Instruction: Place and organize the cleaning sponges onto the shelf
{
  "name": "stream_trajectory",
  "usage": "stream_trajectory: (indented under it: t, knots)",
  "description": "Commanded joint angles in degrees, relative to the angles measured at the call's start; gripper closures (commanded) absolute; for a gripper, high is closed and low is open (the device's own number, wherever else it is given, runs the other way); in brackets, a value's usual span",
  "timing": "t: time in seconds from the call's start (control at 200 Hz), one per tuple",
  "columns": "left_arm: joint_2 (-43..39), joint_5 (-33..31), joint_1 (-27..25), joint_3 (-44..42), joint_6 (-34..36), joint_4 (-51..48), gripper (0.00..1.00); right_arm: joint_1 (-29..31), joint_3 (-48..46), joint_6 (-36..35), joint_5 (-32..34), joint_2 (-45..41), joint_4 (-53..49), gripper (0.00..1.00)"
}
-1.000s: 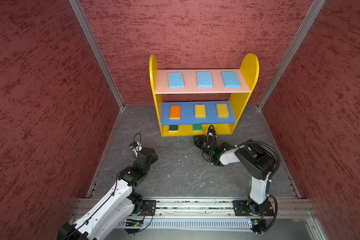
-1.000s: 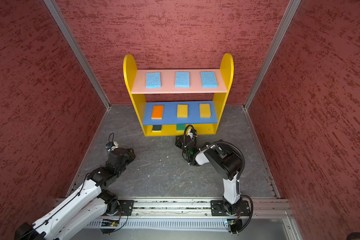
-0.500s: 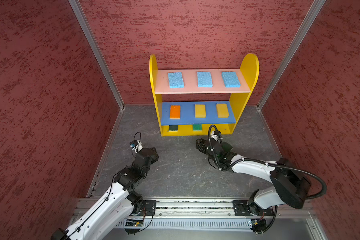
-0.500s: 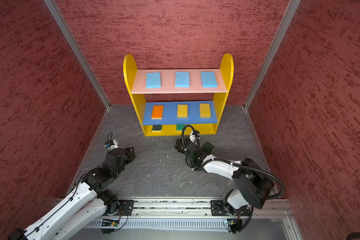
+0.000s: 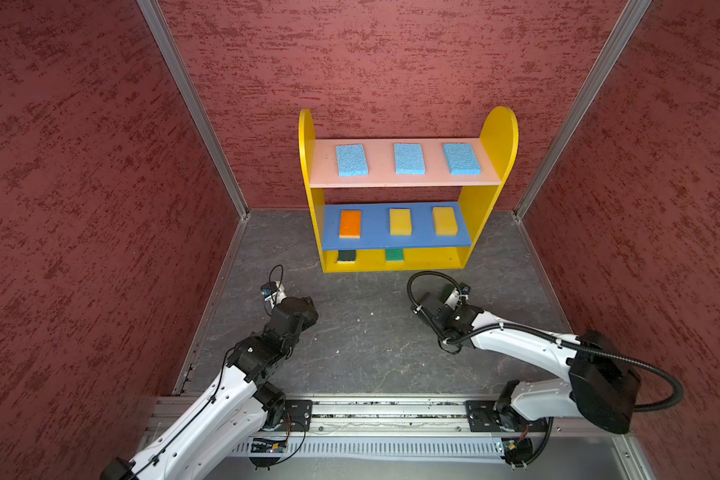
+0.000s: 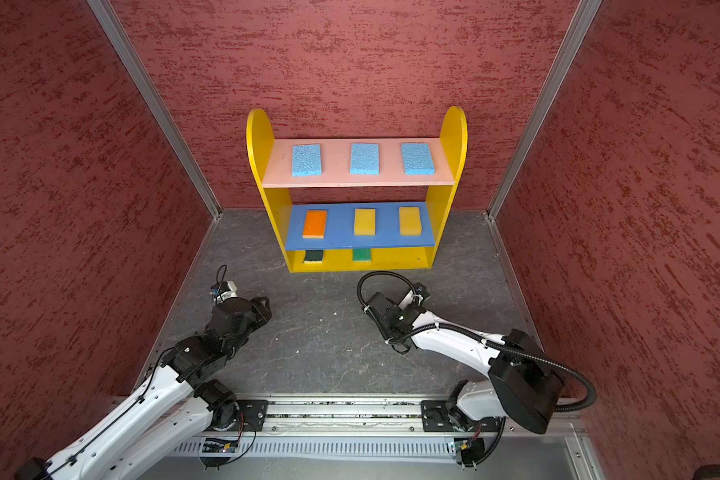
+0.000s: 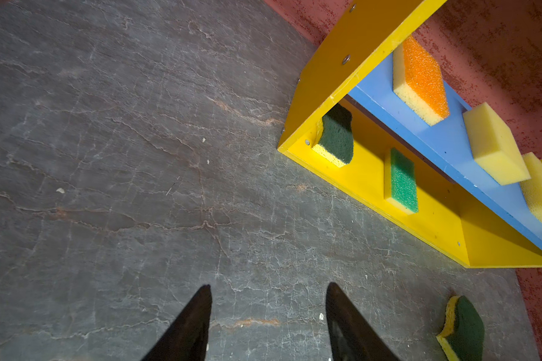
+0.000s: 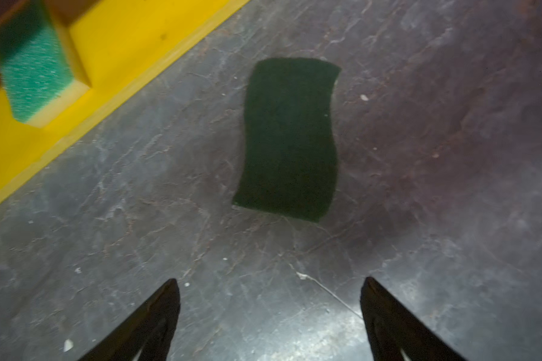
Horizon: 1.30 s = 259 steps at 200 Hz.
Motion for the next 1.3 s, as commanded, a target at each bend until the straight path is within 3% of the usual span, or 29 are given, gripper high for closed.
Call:
stream_trajectory:
  t: [0.0,0.651,1.292]
  knots:
    - [-0.7,0.7,-0.2,-0.8,0.2,0.6,0.41,0.4,-0.4,3.5,4.2,1.6,-4.0,0.08]
    - [3.6,2.7,3.3,-2.0,1.9,5.9,0.39,-5.5,-0.2,-6.3,2.0,10.0,10.7,0.01]
    - [7.3,3.6,4.8,-1.3,3.2,8.3,0.38,-8.8,1.6,-8.9,1.1,16.0,16.0,0.01]
